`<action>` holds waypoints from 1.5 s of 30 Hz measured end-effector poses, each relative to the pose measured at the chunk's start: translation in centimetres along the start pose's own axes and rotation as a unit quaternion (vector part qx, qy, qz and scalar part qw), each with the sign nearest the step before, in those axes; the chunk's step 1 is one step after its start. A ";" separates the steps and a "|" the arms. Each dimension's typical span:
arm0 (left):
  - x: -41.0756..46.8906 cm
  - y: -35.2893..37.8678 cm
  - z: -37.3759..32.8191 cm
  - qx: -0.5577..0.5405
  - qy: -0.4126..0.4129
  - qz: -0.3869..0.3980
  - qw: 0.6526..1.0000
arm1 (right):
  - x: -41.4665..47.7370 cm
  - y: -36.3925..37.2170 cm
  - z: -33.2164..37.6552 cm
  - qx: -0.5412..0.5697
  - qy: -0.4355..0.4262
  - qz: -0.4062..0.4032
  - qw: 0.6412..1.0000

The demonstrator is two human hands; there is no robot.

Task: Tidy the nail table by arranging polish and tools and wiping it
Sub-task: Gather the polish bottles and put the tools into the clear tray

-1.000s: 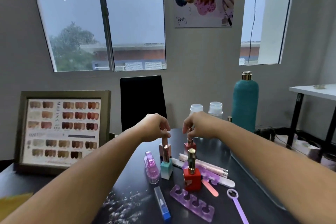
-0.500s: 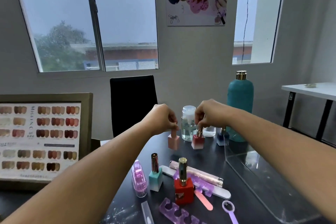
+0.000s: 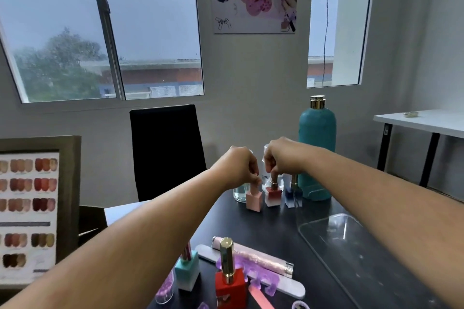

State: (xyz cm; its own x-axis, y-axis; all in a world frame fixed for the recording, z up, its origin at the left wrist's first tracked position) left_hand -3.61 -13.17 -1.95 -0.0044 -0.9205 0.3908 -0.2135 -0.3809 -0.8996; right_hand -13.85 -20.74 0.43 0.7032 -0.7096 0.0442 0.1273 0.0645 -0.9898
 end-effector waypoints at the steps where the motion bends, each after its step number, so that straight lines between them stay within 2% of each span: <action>1: 0.0 0.1 0.0 0.004 0.001 0.002 1.000 | 0.0 0.1 0.0 -0.002 0.001 -0.004 1.000; 7: -0.3 -0.7 -0.1 0.010 -0.005 0.013 1.000 | -0.3 -0.1 -0.1 0.004 0.003 -0.033 0.999; 16: -4.9 -7.3 0.3 0.031 -0.021 -0.044 0.998 | -3.8 -2.2 0.9 0.073 -0.039 -0.086 0.993; 21: -9.9 -9.3 0.7 0.007 -0.041 -0.058 0.997 | -6.8 -2.3 3.3 0.125 -0.092 -0.025 0.988; 32: -17.9 -7.4 -1.0 -0.078 -0.066 0.034 0.994 | -13.5 0.4 7.7 0.133 -0.137 0.162 0.968; 38: -18.0 -6.7 -1.7 -0.086 -0.051 0.029 0.995 | -13.8 1.0 8.4 0.120 -0.156 0.133 0.971; 45: -16.7 -8.0 -1.3 -0.050 -0.031 0.000 0.998 | -12.0 -1.3 6.6 0.176 -0.121 0.112 0.970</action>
State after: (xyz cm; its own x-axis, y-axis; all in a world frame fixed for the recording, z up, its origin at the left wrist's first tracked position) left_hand -3.05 5.41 -1.02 0.0565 -0.9251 0.3754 -0.3093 -0.3737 -0.8745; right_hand -17.90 -7.67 2.08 0.8790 -0.4673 -0.0948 0.1531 0.4650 -0.8720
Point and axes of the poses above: each hand's wrist, its own x-axis towards the middle knuckle, its own y-axis out of the palm, z = x × y, the point moved 3 cm from there along x, towards the middle knuckle, and after that the axes turned 15 degrees about y, right-handed, at the moved point
